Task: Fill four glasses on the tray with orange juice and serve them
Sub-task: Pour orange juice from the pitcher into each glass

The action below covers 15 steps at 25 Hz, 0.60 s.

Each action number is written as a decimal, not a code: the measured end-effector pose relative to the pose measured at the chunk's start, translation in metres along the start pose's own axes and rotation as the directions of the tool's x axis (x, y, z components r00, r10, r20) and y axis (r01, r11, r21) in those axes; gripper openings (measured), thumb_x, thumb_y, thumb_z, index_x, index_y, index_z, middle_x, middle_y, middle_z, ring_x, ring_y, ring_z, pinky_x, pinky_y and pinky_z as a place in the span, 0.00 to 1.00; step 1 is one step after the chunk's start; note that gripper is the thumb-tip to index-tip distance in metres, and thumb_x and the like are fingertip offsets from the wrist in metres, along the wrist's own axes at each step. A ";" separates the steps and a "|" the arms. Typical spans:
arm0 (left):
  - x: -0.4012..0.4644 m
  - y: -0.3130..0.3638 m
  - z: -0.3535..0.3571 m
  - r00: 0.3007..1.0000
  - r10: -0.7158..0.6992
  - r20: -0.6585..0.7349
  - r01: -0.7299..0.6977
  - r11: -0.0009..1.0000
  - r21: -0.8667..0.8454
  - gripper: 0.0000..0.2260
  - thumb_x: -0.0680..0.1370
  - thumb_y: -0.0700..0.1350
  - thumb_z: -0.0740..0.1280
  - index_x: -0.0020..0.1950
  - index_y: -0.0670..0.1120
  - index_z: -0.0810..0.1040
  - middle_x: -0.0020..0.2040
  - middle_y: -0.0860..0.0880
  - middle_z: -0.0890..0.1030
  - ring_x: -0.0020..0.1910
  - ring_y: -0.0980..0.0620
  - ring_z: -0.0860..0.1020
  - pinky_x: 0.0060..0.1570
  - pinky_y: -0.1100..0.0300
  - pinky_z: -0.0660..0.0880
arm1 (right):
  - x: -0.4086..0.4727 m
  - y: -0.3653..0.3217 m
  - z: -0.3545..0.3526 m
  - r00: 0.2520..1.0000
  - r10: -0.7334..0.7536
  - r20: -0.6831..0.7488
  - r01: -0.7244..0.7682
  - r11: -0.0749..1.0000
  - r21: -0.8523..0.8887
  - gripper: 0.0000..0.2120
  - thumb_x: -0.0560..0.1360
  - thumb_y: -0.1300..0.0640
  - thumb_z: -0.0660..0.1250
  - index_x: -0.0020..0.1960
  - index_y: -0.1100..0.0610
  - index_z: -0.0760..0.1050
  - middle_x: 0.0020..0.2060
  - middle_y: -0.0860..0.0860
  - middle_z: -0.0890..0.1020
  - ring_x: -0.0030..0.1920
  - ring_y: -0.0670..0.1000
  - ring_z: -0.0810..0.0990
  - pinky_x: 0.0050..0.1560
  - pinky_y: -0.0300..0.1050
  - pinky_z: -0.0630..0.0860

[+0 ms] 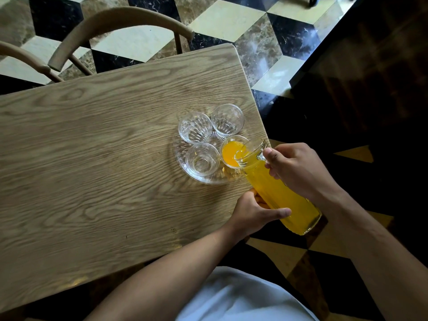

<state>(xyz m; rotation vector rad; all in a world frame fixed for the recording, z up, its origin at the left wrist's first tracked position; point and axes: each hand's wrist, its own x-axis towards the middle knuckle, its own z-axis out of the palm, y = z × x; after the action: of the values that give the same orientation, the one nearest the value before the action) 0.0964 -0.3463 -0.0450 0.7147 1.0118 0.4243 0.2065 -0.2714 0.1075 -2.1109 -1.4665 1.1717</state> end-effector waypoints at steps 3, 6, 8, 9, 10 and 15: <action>0.002 -0.002 -0.003 1.000 -0.001 0.005 0.001 1.000 0.028 0.34 0.63 0.52 0.87 0.65 0.47 0.80 0.58 0.46 0.88 0.57 0.43 0.87 0.61 0.37 0.82 | -0.003 0.003 -0.001 1.000 0.002 -0.018 -0.001 0.998 0.056 0.18 0.82 0.49 0.65 0.34 0.50 0.78 0.27 0.44 0.80 0.28 0.38 0.79 0.35 0.41 0.72; 0.001 -0.001 -0.005 1.000 -0.008 -0.011 0.008 0.999 0.041 0.37 0.60 0.57 0.88 0.64 0.48 0.80 0.57 0.46 0.88 0.57 0.43 0.87 0.60 0.37 0.82 | -0.009 0.005 -0.002 0.999 -0.013 -0.038 0.016 0.997 0.080 0.18 0.82 0.48 0.65 0.35 0.49 0.79 0.29 0.46 0.82 0.32 0.42 0.82 0.38 0.45 0.78; -0.002 -0.002 -0.005 1.000 0.002 -0.007 -0.002 1.000 0.029 0.36 0.60 0.55 0.88 0.64 0.47 0.80 0.57 0.45 0.88 0.57 0.43 0.87 0.60 0.36 0.82 | -0.013 0.005 -0.001 0.999 -0.019 -0.042 0.023 0.995 0.101 0.17 0.82 0.49 0.65 0.36 0.50 0.80 0.29 0.45 0.83 0.34 0.45 0.84 0.38 0.46 0.79; -0.004 -0.002 -0.006 1.000 0.011 -0.006 -0.011 1.000 0.023 0.35 0.61 0.53 0.88 0.64 0.47 0.80 0.57 0.44 0.88 0.57 0.42 0.87 0.61 0.36 0.82 | -0.014 0.004 -0.001 0.999 -0.021 -0.037 0.025 0.993 0.112 0.16 0.82 0.49 0.65 0.36 0.51 0.80 0.28 0.44 0.83 0.33 0.44 0.83 0.37 0.45 0.78; -0.006 -0.002 -0.008 1.000 0.021 -0.007 -0.021 1.000 0.018 0.34 0.62 0.51 0.88 0.64 0.47 0.80 0.57 0.44 0.88 0.57 0.42 0.87 0.61 0.36 0.81 | -0.016 0.003 0.000 0.999 -0.022 -0.030 0.025 0.993 0.115 0.17 0.82 0.49 0.65 0.37 0.52 0.80 0.27 0.42 0.83 0.33 0.43 0.83 0.35 0.43 0.76; -0.020 -0.003 -0.013 0.999 0.039 -0.034 -0.040 0.999 -0.026 0.30 0.65 0.45 0.86 0.64 0.45 0.80 0.57 0.44 0.88 0.57 0.42 0.87 0.61 0.37 0.81 | -0.017 -0.001 0.011 0.999 -0.046 0.018 0.044 0.994 0.099 0.17 0.81 0.47 0.65 0.42 0.57 0.83 0.34 0.49 0.86 0.39 0.50 0.87 0.45 0.57 0.84</action>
<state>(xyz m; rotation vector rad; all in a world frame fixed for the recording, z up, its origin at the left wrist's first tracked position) 0.0756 -0.3569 -0.0388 0.7064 1.0229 0.4852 0.1946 -0.2882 0.1091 -1.9963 -1.4270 1.2257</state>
